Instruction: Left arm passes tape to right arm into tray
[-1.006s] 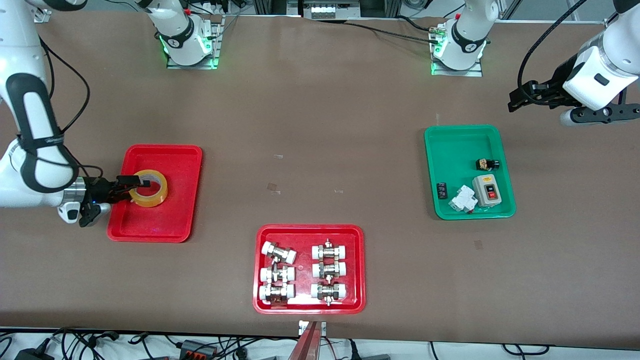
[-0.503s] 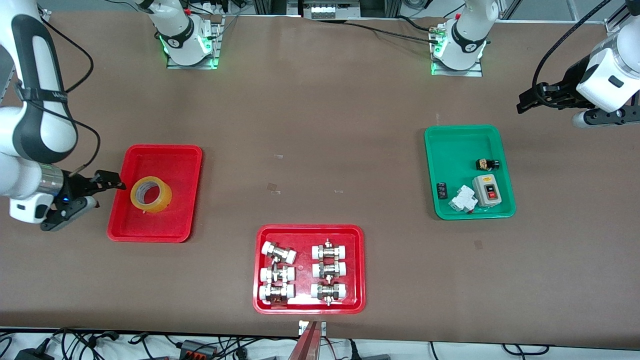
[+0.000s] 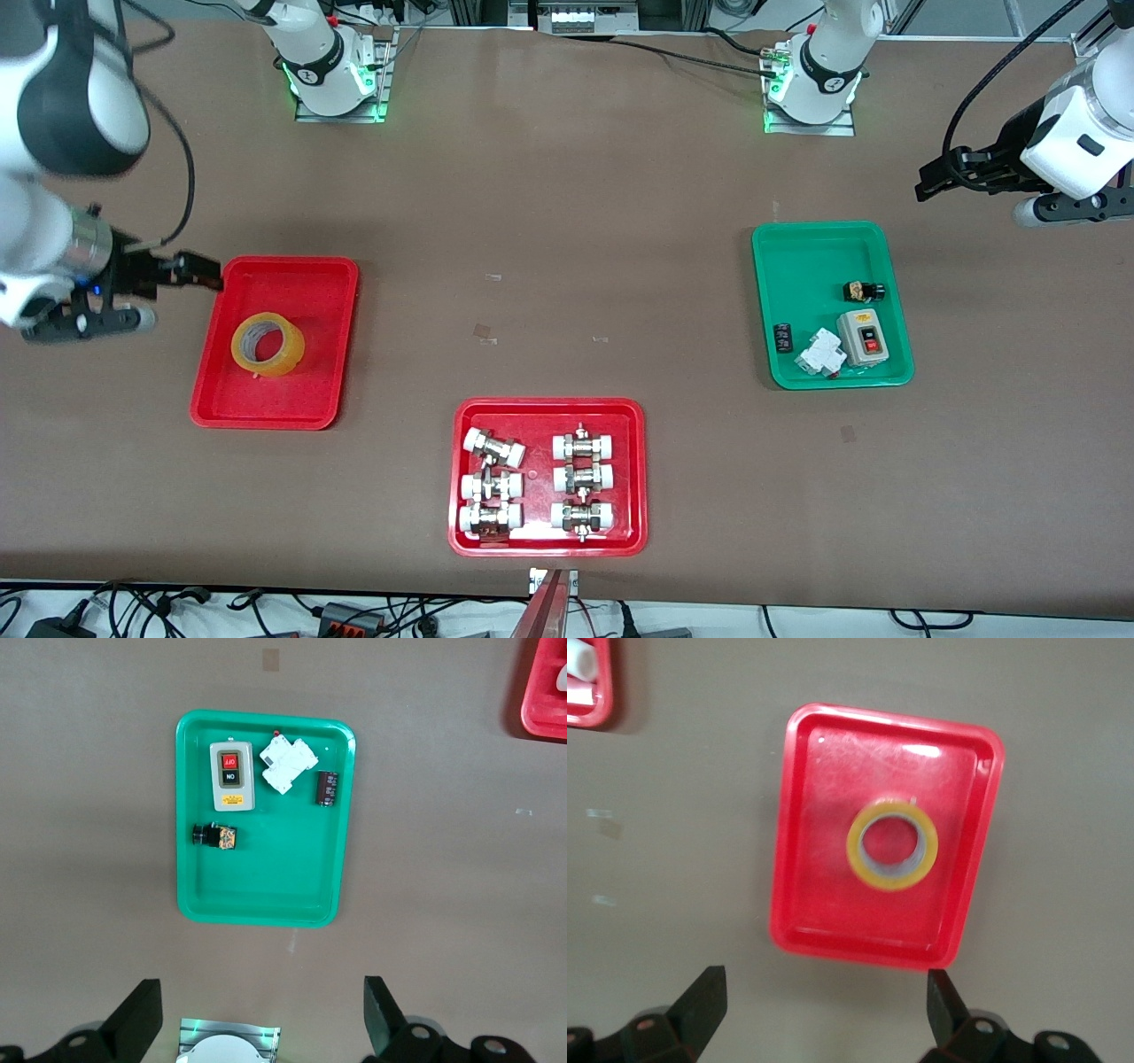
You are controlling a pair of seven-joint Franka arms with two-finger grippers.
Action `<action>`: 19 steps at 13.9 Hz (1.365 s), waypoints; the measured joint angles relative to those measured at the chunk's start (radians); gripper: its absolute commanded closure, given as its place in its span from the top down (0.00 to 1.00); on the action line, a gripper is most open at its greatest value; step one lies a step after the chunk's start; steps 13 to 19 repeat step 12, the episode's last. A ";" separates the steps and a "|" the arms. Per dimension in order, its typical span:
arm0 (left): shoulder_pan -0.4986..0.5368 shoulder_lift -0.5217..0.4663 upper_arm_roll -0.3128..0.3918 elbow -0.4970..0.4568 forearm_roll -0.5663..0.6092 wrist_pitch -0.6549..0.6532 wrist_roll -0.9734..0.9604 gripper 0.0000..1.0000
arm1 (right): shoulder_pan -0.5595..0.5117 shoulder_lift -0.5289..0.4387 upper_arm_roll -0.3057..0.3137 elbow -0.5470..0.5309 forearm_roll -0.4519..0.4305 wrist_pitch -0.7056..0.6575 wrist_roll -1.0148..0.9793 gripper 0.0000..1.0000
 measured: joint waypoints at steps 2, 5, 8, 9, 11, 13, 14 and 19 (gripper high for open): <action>0.000 0.000 0.000 0.000 0.000 0.000 0.000 1.00 | 0.004 -0.074 0.000 -0.002 0.000 -0.054 0.028 1.00; 0.000 0.000 0.000 0.000 0.000 0.000 0.000 1.00 | -0.002 -0.154 -0.010 0.016 0.000 -0.142 0.059 1.00; 0.000 0.000 0.000 0.000 0.000 0.000 0.000 1.00 | -0.003 -0.160 -0.012 0.058 0.001 -0.198 0.194 1.00; 0.000 0.000 0.000 0.000 0.000 0.000 0.000 1.00 | -0.003 -0.162 -0.012 0.044 0.001 -0.187 0.219 1.00; 0.000 0.000 0.000 0.000 0.000 0.000 0.000 1.00 | -0.003 -0.189 -0.012 -0.012 0.002 -0.149 0.235 1.00; 0.000 0.000 0.000 0.000 0.000 0.000 0.000 1.00 | -0.003 -0.199 -0.012 -0.025 0.002 -0.146 0.233 1.00; 0.000 0.000 0.000 0.000 0.000 0.000 0.000 1.00 | -0.003 -0.199 -0.012 -0.025 0.002 -0.146 0.233 1.00; 0.000 0.000 0.000 0.000 0.000 0.000 0.000 1.00 | -0.003 -0.199 -0.012 -0.025 0.002 -0.146 0.233 1.00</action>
